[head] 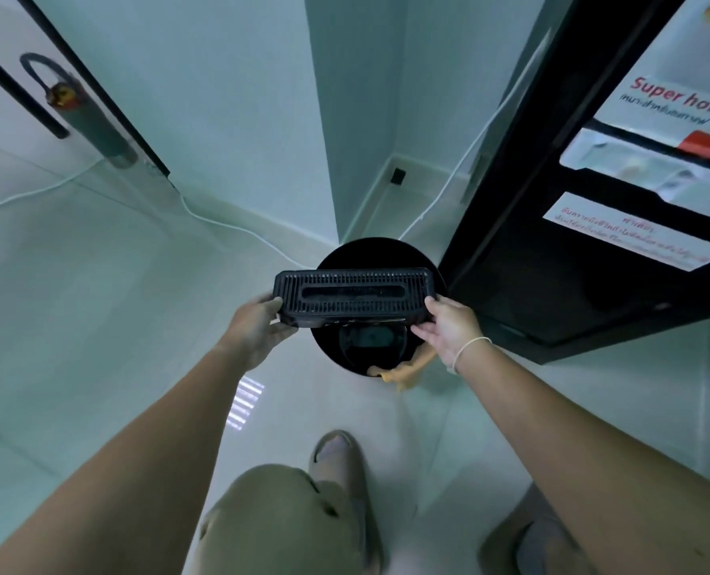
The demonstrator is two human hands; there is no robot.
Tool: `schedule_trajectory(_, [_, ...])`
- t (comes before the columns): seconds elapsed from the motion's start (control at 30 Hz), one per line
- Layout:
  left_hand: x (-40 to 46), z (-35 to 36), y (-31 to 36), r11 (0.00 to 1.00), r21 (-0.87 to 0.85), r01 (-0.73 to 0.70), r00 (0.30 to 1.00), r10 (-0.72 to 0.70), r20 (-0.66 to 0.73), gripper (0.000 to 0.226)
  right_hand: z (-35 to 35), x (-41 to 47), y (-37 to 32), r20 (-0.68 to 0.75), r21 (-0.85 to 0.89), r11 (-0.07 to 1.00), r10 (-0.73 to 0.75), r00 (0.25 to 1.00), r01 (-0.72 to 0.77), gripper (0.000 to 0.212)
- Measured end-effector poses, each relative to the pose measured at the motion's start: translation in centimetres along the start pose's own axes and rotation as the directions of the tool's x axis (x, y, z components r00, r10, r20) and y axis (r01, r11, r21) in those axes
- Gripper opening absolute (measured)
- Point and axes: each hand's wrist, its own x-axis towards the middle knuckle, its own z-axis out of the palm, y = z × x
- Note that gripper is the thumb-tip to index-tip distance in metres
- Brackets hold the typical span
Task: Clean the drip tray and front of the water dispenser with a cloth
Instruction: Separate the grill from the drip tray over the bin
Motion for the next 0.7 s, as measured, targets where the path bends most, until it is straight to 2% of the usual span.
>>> schedule_trajectory(0.2, [0.6, -0.4, 0.6, 0.999, 0.035, -0.034, 0.999, 0.033, 0.022, 0.027, 0.1, 1.6, 1.3, -0.003, -0.047, 0.995, 0.091, 0.996, -0.091, 0.038])
schedule_trajectory(0.3, [0.6, 0.1, 1.3, 0.998, 0.026, -0.054, 0.998, 0.055, -0.010, 0.029, 0.0, 1.8, 1.8, -0.011, -0.088, 0.985, 0.147, 0.989, -0.147, 0.043])
schedule_trajectory(0.4, [0.5, 1.4, 1.8, 0.995, 0.053, -0.087, 0.995, 0.090, -0.052, 0.036, -0.2, 1.7, 1.8, -0.079, -0.239, 0.962, 0.114, 0.990, -0.130, 0.044])
schedule_trajectory(0.47, [0.3, 2.7, 1.9, 0.985, 0.122, -0.124, 0.990, 0.131, -0.053, 0.039, -0.2, 1.5, 1.8, -0.110, -0.381, 0.923, 0.011, 0.994, -0.053, 0.046])
schedule_trajectory(0.57, [0.2, 4.6, 1.5, 0.948, 0.247, -0.200, 0.978, 0.206, -0.002, 0.047, 0.3, 0.7, 1.5, -0.026, -0.479, 0.873, -0.122, 0.992, 0.095, 0.040])
schedule_trajectory(0.7, [0.1, 6.3, 0.7, 0.791, 0.511, -0.335, 0.938, 0.329, 0.106, 0.059, 1.5, -0.1, 0.7, 0.107, -0.356, 0.933, -0.024, 0.994, 0.061, 0.033])
